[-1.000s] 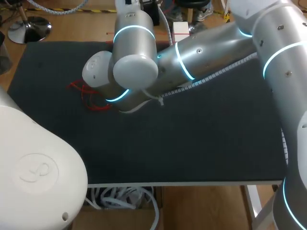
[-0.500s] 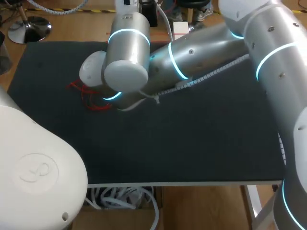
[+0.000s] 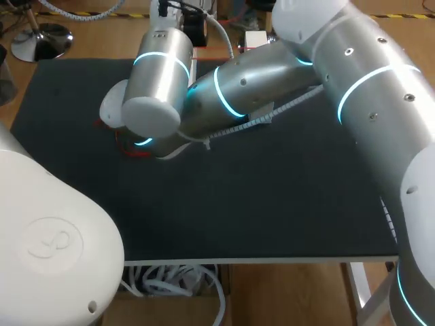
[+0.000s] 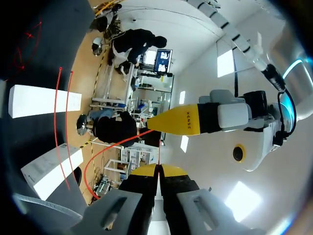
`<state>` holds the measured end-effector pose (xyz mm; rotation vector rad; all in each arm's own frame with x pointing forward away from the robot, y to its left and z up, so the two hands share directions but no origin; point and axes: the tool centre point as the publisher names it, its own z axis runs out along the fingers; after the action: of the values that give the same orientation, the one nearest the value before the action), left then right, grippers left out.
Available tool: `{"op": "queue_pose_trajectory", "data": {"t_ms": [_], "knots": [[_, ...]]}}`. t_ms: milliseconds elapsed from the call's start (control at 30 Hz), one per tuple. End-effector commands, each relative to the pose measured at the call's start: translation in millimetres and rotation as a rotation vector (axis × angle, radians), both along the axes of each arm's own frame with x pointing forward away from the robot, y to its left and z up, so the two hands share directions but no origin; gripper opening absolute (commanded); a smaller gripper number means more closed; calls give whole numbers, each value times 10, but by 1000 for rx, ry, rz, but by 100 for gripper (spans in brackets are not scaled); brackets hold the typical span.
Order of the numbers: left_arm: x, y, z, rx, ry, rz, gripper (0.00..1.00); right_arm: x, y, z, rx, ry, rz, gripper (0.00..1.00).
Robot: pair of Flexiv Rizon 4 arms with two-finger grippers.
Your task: Grab the tape and strap the tape.
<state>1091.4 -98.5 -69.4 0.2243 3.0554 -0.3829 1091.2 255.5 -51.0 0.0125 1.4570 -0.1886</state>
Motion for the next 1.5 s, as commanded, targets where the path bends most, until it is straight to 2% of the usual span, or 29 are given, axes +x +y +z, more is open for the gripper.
{"op": "queue_pose_trajectory", "data": {"t_ms": [33,600,1500], "knots": [[-3,1,10,4,1,1,0,16,55,15,6,-2,-10,0],[-3,1,10,4,1,1,0,71,192,25,25,-3,5,0],[-3,1,10,4,1,1,0,-1,352,23,26,0,35,0]]}}
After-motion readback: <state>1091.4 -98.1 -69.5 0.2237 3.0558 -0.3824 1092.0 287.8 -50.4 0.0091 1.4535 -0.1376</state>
